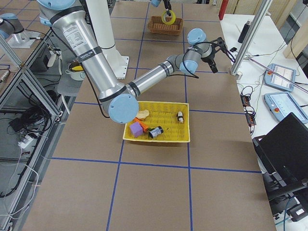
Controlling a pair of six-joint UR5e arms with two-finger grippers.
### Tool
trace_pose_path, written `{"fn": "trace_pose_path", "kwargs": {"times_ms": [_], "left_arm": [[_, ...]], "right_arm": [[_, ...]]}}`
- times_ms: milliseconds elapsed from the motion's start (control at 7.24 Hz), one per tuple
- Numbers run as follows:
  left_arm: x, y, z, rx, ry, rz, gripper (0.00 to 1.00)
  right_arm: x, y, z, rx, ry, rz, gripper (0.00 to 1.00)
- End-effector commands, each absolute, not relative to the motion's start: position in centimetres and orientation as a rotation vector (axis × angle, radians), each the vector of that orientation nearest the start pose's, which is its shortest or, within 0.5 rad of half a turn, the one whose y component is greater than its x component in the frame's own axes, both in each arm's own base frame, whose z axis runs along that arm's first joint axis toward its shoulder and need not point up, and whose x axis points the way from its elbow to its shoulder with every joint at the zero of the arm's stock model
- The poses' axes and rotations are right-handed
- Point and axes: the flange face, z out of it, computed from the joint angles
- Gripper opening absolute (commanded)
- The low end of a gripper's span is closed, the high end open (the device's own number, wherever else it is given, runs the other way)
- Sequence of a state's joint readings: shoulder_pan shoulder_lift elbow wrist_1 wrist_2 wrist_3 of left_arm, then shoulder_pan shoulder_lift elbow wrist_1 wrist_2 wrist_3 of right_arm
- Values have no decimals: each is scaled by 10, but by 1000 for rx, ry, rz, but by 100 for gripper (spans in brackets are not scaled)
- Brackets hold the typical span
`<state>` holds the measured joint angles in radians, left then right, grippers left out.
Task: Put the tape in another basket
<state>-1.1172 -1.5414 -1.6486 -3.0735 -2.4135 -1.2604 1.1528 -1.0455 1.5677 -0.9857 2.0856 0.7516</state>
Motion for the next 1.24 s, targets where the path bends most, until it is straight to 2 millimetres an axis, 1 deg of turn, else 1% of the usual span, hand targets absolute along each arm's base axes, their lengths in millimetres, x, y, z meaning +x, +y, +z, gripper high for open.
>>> {"fn": "trace_pose_path", "kwargs": {"times_ms": [0,138,276,414,553,691,829,967,1105], "left_arm": [[125,-446,505,424,1460,-183,0],[124,-445,520,373,1493,-264,0],[122,-439,536,317,1539,-322,0],[118,-430,556,223,1597,-413,0],[117,-427,565,165,1614,-475,0],[113,-422,576,141,1601,-513,0],[110,-422,592,146,1579,-537,0],[109,-421,602,160,1571,-562,5],[108,-419,613,166,1571,-566,31]], "right_arm": [[-118,-665,335,575,-908,-38,100],[-83,-660,363,541,-905,-62,100],[-54,-652,392,498,-906,-39,100],[-17,-640,426,445,-912,13,99],[10,-634,443,409,-912,29,100],[18,-634,453,380,-894,11,100],[26,-630,463,378,-886,15,100],[29,-626,469,373,-884,20,100],[29,-624,474,366,-884,23,100]]}}
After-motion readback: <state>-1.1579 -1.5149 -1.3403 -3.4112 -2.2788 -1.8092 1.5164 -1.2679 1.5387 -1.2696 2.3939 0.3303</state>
